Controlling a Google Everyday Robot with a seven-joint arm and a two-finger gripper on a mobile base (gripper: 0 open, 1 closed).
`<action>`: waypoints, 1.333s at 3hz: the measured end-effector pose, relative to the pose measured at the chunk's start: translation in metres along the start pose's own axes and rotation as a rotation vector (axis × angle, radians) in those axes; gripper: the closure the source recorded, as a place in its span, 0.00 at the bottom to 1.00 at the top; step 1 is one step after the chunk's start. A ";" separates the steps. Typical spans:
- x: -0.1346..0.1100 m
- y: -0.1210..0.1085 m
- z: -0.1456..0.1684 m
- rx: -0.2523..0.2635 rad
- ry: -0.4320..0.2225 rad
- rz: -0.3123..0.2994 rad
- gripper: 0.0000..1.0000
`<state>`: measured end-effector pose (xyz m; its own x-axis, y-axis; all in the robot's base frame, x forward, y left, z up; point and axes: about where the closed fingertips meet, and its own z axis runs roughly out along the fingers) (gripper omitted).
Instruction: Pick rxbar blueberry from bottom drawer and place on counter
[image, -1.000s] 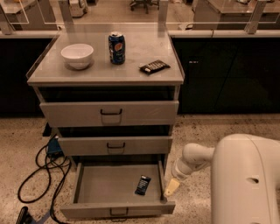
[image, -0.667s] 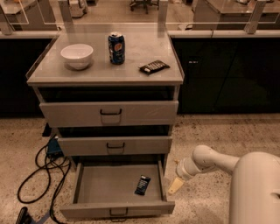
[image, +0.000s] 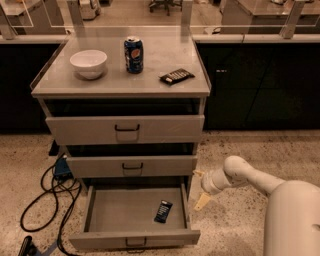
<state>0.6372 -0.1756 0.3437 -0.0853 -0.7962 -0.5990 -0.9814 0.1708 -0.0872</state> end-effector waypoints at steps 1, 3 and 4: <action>0.000 0.001 0.001 -0.002 0.000 0.000 0.00; -0.017 0.034 0.101 -0.129 -0.062 0.026 0.00; -0.034 0.052 0.169 -0.233 -0.100 0.005 0.00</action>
Offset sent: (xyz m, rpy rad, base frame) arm -0.0186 0.0829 -0.0774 0.1344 0.0684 0.0263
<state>0.6186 -0.0413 0.2249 -0.0847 -0.7324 -0.6755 -0.9951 0.0270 0.0955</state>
